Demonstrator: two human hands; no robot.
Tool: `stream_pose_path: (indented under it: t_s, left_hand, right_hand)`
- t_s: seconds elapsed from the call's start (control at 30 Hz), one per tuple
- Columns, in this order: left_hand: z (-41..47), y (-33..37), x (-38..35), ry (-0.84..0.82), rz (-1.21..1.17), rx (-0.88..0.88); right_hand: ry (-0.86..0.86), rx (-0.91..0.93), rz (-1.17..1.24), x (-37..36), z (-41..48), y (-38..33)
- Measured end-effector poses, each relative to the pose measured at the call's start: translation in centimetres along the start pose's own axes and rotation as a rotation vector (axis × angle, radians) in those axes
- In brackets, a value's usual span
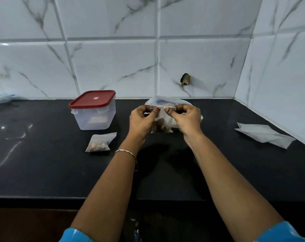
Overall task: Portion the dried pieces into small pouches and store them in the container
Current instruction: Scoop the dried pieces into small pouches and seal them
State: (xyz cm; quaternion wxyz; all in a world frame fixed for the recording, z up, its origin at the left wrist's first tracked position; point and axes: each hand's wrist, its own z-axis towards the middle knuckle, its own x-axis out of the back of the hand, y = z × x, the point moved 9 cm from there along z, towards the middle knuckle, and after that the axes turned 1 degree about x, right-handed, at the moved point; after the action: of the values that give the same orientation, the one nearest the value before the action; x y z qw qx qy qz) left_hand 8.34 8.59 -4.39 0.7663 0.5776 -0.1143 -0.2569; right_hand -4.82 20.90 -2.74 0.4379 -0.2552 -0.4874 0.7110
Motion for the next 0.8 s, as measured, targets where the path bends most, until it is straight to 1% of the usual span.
stream_pose_path:
  t_s: [0.1,0.3,0.33,0.4,0.47,0.5,0.57,0.7,0.8]
  left_hand:
    - [0.2,-0.2,0.3,0.014,-0.022,0.014]
    - [0.4,-0.3,0.6,0.019,-0.021,0.003]
    - [0.4,-0.3,0.6,0.026,-0.014,-0.003]
    - [0.3,0.0,1.0,0.063,-0.009,-0.031]
    - [0.3,0.3,2.3,0.137,-0.056,-0.038]
    - [0.4,0.3,2.9,0.166,-0.082,-0.034]
    - [0.4,0.4,3.6,0.184,-0.081,-0.03]
    - [-0.1,0.6,3.3,0.165,-0.031,-0.032]
    - [-0.7,1.0,3.3,0.168,0.008,-0.037]
  right_hand:
    - [-0.022,0.017,-0.011,-0.2,0.2,-0.1]
    - [-0.095,0.026,0.127,-0.8,0.0,-0.3]
    - [-0.091,0.02,0.147,-0.8,-0.1,-0.4]
    - [-0.03,0.002,0.211,0.2,0.1,-0.4]
    - [0.037,-0.029,0.289,1.8,0.6,-0.1]
    - [0.03,-0.052,0.316,2.1,0.8,0.2]
    - [-0.07,-0.099,0.317,1.5,0.7,0.7]
    - [-0.363,-0.156,0.215,-2.3,-1.4,0.6]
    - [-0.444,-0.139,0.189,-3.8,-2.8,0.0]
